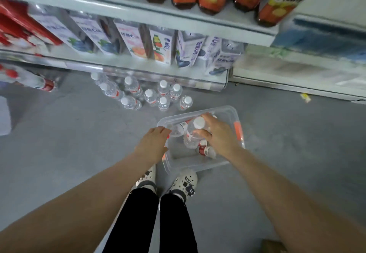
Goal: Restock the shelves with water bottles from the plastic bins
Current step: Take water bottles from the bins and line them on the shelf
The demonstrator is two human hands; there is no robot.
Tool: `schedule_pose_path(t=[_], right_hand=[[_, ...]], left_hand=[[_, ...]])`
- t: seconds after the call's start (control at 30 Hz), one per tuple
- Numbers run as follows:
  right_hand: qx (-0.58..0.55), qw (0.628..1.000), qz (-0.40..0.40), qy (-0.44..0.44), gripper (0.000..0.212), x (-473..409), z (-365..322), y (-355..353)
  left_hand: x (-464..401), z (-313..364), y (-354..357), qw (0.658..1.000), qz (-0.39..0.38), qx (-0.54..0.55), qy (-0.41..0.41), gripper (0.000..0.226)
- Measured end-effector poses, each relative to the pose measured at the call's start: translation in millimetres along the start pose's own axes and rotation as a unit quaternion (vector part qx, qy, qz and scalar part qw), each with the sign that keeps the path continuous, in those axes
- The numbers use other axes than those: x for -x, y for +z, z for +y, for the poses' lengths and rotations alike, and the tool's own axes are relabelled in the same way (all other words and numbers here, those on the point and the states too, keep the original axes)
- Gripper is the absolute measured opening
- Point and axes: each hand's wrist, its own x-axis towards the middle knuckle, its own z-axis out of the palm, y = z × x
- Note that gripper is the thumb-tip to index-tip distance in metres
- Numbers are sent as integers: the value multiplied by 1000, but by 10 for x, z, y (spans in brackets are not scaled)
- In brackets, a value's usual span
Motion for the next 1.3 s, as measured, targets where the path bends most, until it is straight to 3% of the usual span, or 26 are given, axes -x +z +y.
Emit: schedule_pose_path(t=[0.27, 0.47, 0.6, 0.73, 0.83, 0.9, 1.03, 1.17, 1.3], right_hand=[[-185, 976, 87, 81, 25, 868, -977, -1758], [-291, 941, 151, 85, 30, 1471, -1541, -2771], [-301, 932, 191, 68, 35, 1754, -1943, -3334], [-178, 933, 302, 86, 44, 1942, -2422, -3754], [-154, 918, 360, 60, 47, 2085, -2705, -3965], [-152, 925, 346, 32, 54, 2179, -2860, -4096], [-221, 943, 246, -47, 50, 2318, -3068, -4301], [-192, 944, 255, -89, 67, 2420, -3298, -4595], [-169, 943, 264, -111, 62, 2524, -3568, -5023]], left_hand=[[1072, 1192, -1266, 994, -25, 63, 81, 83], [1714, 1651, -1938, 987, 42, 78, 135, 81], [2070, 1951, -2369, 978, 73, 102, 167, 78], [2323, 2285, -2758, 974, 113, 107, 167, 70], [2494, 2492, -3012, 968, 138, 141, 156, 75], [2624, 2604, -3164, 955, 151, 182, 177, 73], [2868, 2791, -3509, 935, 160, 216, 233, 35], [3074, 2958, -3901, 932, 147, 212, 256, 39], [3292, 3096, -4328, 936, 142, 171, 272, 41]])
